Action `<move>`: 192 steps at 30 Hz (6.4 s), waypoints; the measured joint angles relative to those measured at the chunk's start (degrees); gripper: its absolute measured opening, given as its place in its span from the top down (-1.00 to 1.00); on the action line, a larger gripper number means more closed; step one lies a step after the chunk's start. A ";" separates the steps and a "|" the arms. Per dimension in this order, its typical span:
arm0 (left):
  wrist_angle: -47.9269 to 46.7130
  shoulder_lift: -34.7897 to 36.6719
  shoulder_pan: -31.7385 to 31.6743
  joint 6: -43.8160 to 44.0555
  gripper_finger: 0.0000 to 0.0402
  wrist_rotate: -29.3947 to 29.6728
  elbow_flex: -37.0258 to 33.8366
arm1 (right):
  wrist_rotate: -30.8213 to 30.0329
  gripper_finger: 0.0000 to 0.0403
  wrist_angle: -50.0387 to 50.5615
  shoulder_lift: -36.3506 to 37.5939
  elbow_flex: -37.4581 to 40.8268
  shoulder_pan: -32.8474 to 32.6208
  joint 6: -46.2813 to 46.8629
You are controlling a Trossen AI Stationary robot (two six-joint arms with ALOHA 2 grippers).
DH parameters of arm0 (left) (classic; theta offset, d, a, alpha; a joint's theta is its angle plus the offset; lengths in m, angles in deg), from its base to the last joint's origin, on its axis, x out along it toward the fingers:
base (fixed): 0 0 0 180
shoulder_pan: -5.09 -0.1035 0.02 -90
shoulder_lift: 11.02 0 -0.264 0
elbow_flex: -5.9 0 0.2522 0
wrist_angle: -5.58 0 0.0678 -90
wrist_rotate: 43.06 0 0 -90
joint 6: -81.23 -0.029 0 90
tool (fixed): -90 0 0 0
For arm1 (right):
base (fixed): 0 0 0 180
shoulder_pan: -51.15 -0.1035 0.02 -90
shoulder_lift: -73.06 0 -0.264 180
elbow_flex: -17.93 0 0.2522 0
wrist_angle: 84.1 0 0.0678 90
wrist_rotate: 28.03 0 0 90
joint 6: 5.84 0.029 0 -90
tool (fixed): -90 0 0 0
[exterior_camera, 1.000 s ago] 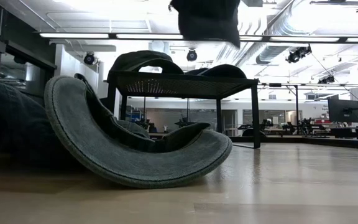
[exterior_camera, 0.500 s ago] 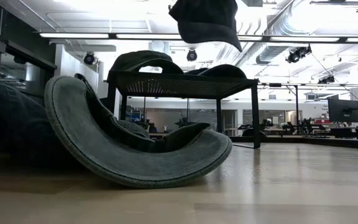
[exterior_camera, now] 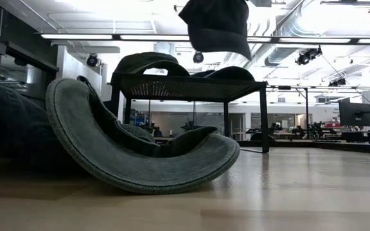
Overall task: Pick & Place hat
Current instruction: Stack the dark blue cap on top of the dark blue cap on the shelf, then stack the dark green cap on top of the dark green cap on the shelf
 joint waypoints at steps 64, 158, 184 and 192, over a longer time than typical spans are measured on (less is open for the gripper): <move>0.33 -0.02 -0.01 2.93 -0.28 0.04 0.02 | 2.41 0.34 -4.53 -12.72 0.00 10.52 -5.16; 4.71 -23.93 40.11 128.99 -0.28 8.22 -37.31 | -48.08 0.32 1.79 0.96 27.39 -53.26 68.20; 7.71 -26.51 40.09 122.15 0.93 8.56 -37.27 | -47.15 0.32 1.42 0.96 27.36 -55.84 67.90; 3.69 -26.34 40.09 105.32 0.97 12.19 -29.92 | -43.68 0.32 1.51 0.96 27.36 -57.51 65.68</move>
